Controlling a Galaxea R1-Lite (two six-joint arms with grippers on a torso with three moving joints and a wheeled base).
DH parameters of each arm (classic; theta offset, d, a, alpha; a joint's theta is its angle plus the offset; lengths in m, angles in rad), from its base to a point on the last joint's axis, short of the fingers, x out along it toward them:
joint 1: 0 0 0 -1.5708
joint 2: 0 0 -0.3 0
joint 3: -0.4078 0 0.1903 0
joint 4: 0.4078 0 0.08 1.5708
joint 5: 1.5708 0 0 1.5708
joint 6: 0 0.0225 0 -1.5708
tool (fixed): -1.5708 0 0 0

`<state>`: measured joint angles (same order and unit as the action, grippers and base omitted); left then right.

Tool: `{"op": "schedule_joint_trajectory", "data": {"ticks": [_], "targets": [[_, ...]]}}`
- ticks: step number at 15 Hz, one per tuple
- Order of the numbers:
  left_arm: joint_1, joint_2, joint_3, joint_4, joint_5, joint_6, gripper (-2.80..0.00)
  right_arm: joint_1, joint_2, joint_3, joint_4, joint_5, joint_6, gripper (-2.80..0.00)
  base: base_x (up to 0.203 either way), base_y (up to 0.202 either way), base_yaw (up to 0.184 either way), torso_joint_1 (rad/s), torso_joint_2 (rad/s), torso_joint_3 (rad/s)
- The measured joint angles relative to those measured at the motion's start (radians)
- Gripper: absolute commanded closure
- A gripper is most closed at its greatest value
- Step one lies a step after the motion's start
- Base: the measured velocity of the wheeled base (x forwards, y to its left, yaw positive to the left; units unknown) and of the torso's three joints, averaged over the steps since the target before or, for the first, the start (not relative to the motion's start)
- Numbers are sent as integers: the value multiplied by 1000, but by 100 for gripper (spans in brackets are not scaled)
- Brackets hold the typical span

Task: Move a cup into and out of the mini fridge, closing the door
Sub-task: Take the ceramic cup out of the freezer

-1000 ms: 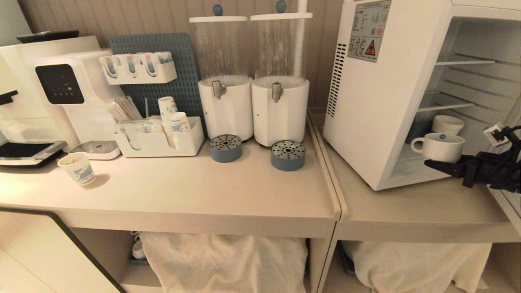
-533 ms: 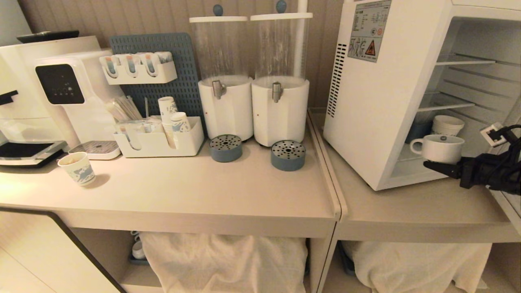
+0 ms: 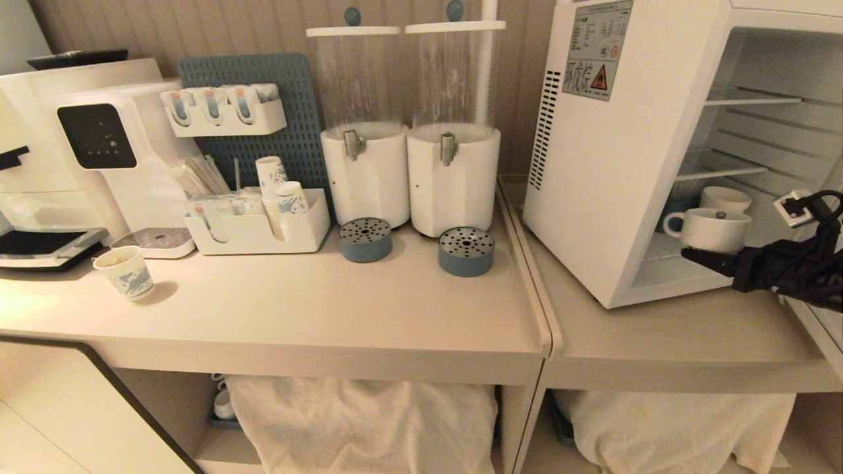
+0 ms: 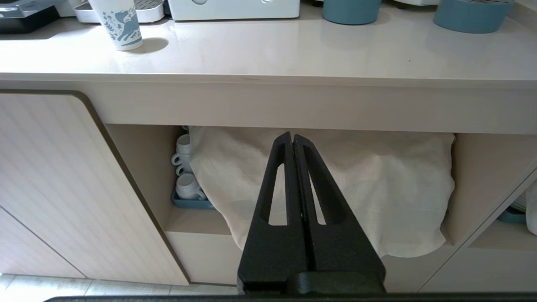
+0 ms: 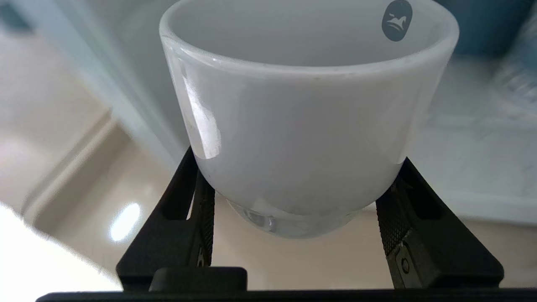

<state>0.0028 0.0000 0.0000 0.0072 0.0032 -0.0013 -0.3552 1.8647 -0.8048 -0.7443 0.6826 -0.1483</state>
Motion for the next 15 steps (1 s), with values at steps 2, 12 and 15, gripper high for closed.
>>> {"op": "schedule_joint_trajectory", "data": {"ticks": [2,12,15], "targets": [[0,0,0,0,0,0,0,33,-4,22,-88,-93,47,0,0,0,0,0,0,0],[0,0,0,0,1,-2,0,81,-106,158,-195,-371,129,0,0,0,0,0,0,0],[0,0,0,0,1,-1,0,82,-161,200,-199,-430,161,0,0,0,0,0,0,0]]}}
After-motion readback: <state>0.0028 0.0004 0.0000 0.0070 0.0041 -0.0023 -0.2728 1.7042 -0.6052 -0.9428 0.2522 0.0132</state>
